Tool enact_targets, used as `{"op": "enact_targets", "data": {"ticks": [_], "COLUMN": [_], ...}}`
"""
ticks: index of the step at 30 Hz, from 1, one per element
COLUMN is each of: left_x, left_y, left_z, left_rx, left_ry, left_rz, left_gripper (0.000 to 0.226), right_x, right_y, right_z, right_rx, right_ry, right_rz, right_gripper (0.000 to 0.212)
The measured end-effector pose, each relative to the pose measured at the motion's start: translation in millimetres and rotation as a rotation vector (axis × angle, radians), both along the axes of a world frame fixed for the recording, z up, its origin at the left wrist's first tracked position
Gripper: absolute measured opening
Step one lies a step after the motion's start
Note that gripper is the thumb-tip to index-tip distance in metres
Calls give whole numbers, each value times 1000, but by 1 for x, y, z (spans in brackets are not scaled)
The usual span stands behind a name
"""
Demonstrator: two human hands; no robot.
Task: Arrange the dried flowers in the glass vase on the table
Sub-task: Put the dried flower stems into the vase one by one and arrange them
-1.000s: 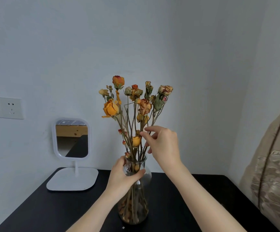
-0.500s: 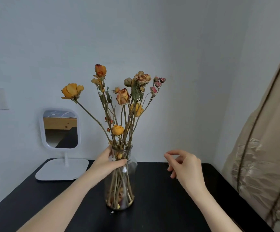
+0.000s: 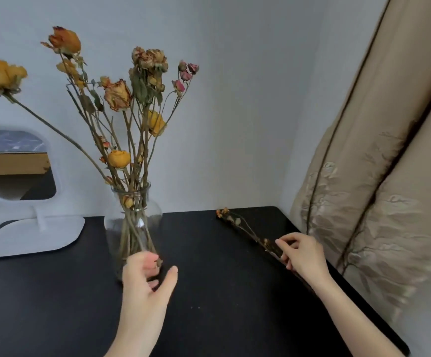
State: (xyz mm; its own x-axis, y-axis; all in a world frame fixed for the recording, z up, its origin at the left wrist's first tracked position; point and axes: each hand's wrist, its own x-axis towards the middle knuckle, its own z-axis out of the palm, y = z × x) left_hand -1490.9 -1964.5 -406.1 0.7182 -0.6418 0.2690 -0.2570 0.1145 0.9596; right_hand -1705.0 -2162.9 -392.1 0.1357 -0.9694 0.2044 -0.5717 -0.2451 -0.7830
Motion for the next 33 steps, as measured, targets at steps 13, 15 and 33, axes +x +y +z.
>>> {"op": "enact_targets", "data": {"ticks": [13,15,33], "left_x": [-106,-117,-123], "left_y": [-142,-158,-209], "left_z": [0,-5,-28], "left_rx": [584,632,626], "left_ry": [-285,-235,208], "left_rz": [-399,-387,-231], "left_gripper": [26,30,18], "right_x": [-58,-60,-56], "right_y": [-29,-31,-28], "right_z": [-28,-30,-28], "right_rx": [168,176,193], "right_ry": [372,372,402], "right_rz": [9,30,140], "right_gripper": [11,12,17]}}
